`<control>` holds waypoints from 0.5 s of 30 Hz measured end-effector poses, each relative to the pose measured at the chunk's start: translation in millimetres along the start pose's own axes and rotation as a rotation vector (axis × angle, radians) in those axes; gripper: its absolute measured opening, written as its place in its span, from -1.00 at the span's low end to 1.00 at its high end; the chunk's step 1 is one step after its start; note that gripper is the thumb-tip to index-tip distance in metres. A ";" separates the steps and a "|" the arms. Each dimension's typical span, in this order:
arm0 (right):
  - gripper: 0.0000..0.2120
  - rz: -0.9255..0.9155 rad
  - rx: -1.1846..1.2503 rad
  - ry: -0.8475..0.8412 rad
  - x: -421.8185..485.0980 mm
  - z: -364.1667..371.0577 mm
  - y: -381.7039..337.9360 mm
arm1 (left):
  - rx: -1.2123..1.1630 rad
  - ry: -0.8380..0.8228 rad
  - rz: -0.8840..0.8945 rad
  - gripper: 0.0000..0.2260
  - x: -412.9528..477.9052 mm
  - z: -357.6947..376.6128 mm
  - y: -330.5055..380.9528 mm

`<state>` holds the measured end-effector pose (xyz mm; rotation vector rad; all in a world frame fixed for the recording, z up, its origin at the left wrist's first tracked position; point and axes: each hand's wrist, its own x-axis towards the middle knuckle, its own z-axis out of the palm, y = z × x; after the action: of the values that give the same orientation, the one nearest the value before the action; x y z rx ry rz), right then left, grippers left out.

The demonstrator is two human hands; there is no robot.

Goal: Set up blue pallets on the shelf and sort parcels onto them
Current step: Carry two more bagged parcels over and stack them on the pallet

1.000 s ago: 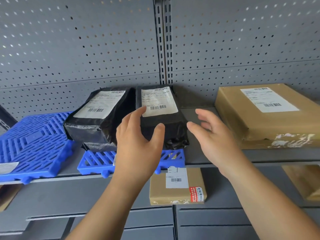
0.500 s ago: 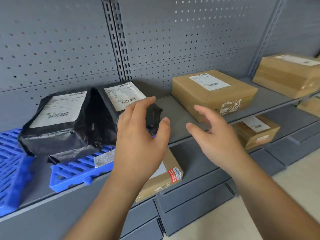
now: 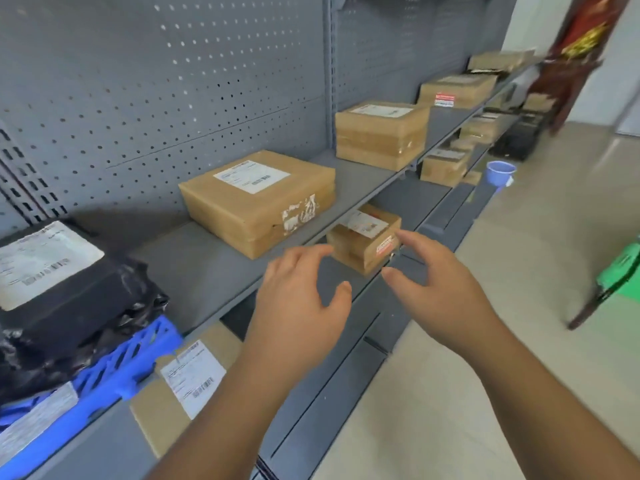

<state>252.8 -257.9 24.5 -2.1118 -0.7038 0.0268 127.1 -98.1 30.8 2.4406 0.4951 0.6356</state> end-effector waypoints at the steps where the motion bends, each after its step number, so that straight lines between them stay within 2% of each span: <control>1: -0.47 0.026 -0.017 0.014 2.4 -11.8 12.3 | 0.006 -0.033 0.016 -0.57 7.9 13.3 7.8; 9: -0.48 0.142 -0.115 0.114 32.6 -122.3 117.2 | 0.007 -0.180 0.117 -0.56 79.5 135.0 107.0; 15: -0.45 0.192 -0.315 0.157 59.7 -211.8 190.5 | 0.031 -0.244 0.208 -0.53 130.8 231.4 195.0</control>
<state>450.0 -471.9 23.0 -2.4455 -0.4302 -0.1525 398.0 -285.8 22.4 2.5750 0.1554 0.4062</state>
